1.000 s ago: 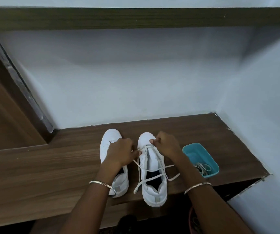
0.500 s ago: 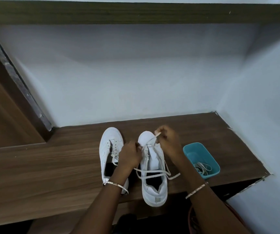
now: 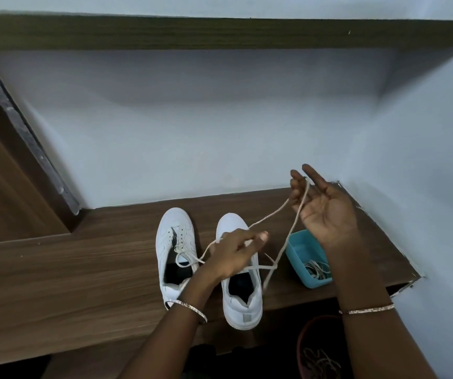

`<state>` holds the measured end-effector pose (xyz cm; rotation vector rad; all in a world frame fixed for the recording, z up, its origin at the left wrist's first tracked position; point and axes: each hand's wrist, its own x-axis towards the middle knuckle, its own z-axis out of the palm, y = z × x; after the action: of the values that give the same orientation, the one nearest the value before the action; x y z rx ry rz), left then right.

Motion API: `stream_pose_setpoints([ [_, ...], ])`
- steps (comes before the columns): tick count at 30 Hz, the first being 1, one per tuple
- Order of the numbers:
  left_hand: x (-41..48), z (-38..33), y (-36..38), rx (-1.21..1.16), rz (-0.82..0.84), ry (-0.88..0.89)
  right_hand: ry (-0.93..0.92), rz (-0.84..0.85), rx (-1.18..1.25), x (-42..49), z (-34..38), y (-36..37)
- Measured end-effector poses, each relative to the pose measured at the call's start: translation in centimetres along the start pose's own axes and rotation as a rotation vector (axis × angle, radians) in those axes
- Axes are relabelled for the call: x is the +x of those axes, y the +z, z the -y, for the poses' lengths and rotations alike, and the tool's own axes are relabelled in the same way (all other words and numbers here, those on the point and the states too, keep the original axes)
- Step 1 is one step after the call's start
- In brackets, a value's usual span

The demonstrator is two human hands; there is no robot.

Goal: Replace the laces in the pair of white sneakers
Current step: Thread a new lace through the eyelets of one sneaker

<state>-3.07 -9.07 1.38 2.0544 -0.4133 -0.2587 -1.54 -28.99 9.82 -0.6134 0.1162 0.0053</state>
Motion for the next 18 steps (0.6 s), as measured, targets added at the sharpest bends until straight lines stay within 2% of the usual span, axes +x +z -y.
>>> stream_pose_setpoints([
  [3, -0.9, -2.4, 1.8, -0.189, 0.142, 0.020, 0.020, -0.022, 0.080, 0.2, 0.3, 1.6],
  [5, -1.1, -3.4, 3.3, -0.287, 0.173, 0.031, 0.032, -0.016, 0.133, 0.5, 0.1, 2.5],
  [9, -1.4, -4.1, 3.2, -0.347, 0.058, 0.107, 0.015, -0.030, 0.144, 1.0, 0.2, 3.4],
  [13, -2.2, -3.4, 0.6, -0.622, -0.054, -0.005, -0.004, -0.108, 0.064, 1.2, 1.6, 1.8],
  [15, -2.2, -3.0, -0.8, -0.885, -0.134, -0.109, 0.031, -0.196, -0.221, 0.8, 1.6, 0.1],
  [18, -1.5, -3.1, -2.6, -1.179, -0.196, -0.184, 0.136, -0.349, -0.933, -0.4, -0.7, -2.3],
])
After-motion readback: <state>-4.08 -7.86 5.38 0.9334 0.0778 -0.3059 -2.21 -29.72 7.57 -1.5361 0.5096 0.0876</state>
